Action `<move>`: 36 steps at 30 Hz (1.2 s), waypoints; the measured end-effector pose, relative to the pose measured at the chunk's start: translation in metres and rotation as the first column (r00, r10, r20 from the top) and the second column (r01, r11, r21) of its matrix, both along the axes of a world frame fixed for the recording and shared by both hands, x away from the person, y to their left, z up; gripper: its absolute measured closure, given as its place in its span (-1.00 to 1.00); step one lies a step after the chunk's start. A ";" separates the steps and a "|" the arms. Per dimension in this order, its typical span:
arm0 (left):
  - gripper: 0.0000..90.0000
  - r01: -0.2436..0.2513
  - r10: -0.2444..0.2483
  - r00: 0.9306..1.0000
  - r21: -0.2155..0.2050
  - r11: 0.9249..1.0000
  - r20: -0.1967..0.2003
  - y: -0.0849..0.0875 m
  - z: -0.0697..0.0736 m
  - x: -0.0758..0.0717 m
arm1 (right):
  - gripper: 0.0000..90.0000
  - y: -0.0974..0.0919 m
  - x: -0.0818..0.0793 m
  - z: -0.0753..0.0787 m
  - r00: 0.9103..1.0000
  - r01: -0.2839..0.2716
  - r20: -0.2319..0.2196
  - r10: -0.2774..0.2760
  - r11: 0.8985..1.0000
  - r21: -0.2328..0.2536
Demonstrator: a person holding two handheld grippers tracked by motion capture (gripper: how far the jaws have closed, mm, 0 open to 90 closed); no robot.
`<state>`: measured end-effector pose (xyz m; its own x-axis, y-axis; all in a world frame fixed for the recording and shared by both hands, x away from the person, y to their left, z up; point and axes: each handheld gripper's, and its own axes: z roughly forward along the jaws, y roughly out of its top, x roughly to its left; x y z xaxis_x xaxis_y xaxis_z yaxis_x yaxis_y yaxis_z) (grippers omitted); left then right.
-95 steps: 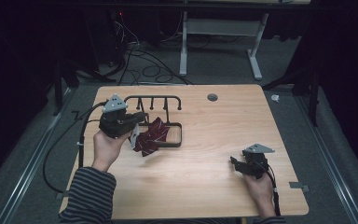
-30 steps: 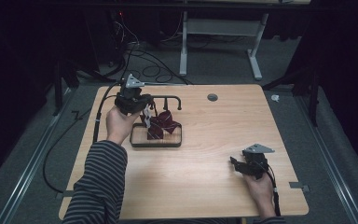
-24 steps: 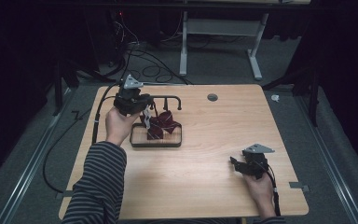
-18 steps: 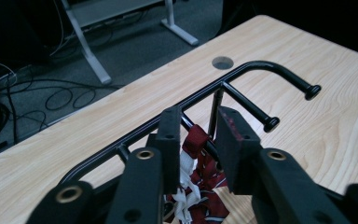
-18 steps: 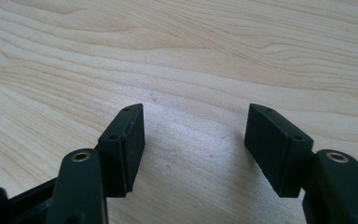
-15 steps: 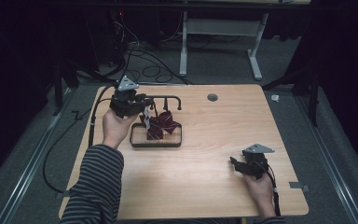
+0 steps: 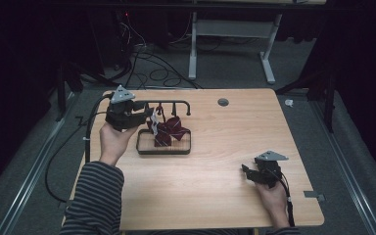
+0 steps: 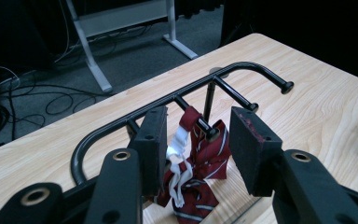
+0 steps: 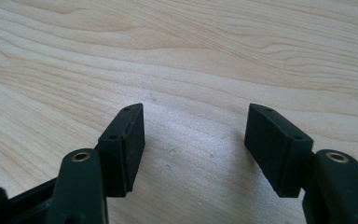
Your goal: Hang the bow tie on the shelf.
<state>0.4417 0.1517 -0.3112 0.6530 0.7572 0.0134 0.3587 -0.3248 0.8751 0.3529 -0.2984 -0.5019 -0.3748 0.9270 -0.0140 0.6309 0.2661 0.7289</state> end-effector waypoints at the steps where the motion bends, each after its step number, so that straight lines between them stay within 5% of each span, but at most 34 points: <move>1: 0.27 0.000 0.000 1.000 0.000 1.000 0.000 0.000 0.000 0.000 | -0.12 0.000 0.000 0.000 1.000 0.000 0.000 0.000 1.000 0.000; 16: 0.25 -0.076 0.075 0.997 -0.055 0.996 -0.019 0.044 -0.008 -0.027 | -0.13 0.000 0.000 0.000 1.000 0.004 -0.001 -0.004 1.000 0.001; 30: 0.24 -0.103 0.103 0.995 -0.009 0.995 0.000 0.058 -0.019 -0.056 | -0.13 0.000 0.000 0.000 1.000 0.005 -0.001 -0.005 1.000 0.000; 36: 0.24 -0.122 0.122 0.992 -0.037 0.992 -0.016 0.067 -0.026 -0.064 | -0.13 0.000 -0.001 0.000 1.000 0.005 -0.003 -0.005 1.000 0.000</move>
<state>0.3772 0.2188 -0.3376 0.5557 0.8310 -0.0250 0.4060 -0.2450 0.8804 0.3524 -0.2984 -0.5018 -0.3705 0.9287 -0.0128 0.6339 0.2629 0.7273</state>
